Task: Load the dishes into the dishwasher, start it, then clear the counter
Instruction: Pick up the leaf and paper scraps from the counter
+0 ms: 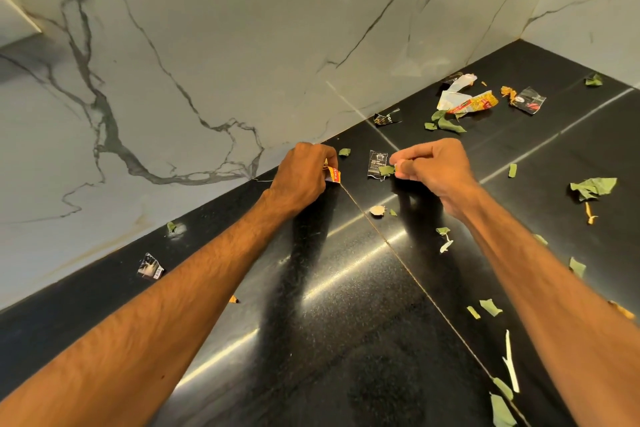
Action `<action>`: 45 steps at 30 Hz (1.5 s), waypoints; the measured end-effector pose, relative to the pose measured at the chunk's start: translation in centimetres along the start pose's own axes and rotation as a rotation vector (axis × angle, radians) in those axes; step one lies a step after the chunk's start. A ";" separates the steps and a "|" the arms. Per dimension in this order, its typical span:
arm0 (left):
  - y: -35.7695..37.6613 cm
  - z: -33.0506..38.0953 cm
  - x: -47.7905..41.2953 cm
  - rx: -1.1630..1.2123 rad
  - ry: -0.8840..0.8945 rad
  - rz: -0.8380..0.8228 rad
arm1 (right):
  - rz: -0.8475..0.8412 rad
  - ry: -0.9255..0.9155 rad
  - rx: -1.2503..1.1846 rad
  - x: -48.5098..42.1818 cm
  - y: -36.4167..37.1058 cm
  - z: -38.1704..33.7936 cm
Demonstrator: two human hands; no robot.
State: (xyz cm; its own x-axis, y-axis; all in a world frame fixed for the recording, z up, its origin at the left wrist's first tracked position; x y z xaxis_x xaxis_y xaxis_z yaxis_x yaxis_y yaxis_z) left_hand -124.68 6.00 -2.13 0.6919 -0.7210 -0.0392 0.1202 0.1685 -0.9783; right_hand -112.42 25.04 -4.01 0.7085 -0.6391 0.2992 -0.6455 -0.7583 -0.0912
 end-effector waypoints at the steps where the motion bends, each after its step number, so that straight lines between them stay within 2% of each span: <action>1: -0.1 -0.2 0.1 0.020 0.006 0.016 | -0.007 -0.009 0.008 0.2 0.1 0.0; 8: -1.6 -2.0 1.4 0.280 -0.091 0.238 | -0.007 -0.097 0.169 0.1 1.0 -2.3; 14: -2.6 -2.3 2.5 0.363 -0.116 0.204 | -0.057 -0.143 0.379 -1.5 3.1 -4.4; 18: -2.4 -2.3 3.0 0.396 -0.120 0.181 | -0.197 -0.133 0.701 -2.3 5.2 -4.2; 20: -2.2 -2.5 3.1 0.398 -0.115 0.169 | -0.196 -0.161 0.849 -2.4 6.1 -3.8; 22: -2.1 -2.6 3.2 0.387 -0.117 0.150 | -0.179 -0.166 0.898 -2.5 6.6 -3.6; 33: -1.5 -3.0 3.5 0.382 -0.157 0.095 | -0.186 -0.207 0.891 -2.3 5.7 -3.2; 37: -1.3 -2.6 3.4 0.382 -0.147 0.082 | -0.201 -0.208 0.674 -1.7 4.6 -3.4; 41: -1.2 -2.7 3.3 0.396 -0.151 0.086 | -0.122 -0.238 0.439 -0.7 2.5 -5.0; 43: -1.0 -2.8 3.3 0.396 -0.159 0.080 | -0.180 -0.212 0.465 -0.2 2.1 -5.6; 45: -0.8 -3.0 3.2 0.392 -0.168 0.077 | -0.307 -0.151 0.569 0.6 2.7 -5.4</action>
State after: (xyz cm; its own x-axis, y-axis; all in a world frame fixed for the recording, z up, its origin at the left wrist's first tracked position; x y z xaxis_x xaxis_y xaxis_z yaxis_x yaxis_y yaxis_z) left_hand -124.68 1.58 -2.08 0.8119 -0.5822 -0.0436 0.3025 0.4833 -0.8215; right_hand -115.29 23.32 1.04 0.8953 -0.3625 0.2589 -0.1858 -0.8322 -0.5224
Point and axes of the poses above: each hand's wrist, its own x-axis away from the middle knuckle, its own y-axis out of the palm, z = x × y, the point moved 1 cm from there along -x, towards the middle knuckle, and after that the axes turned 9 degrees about -x, right-handed, at the moved point
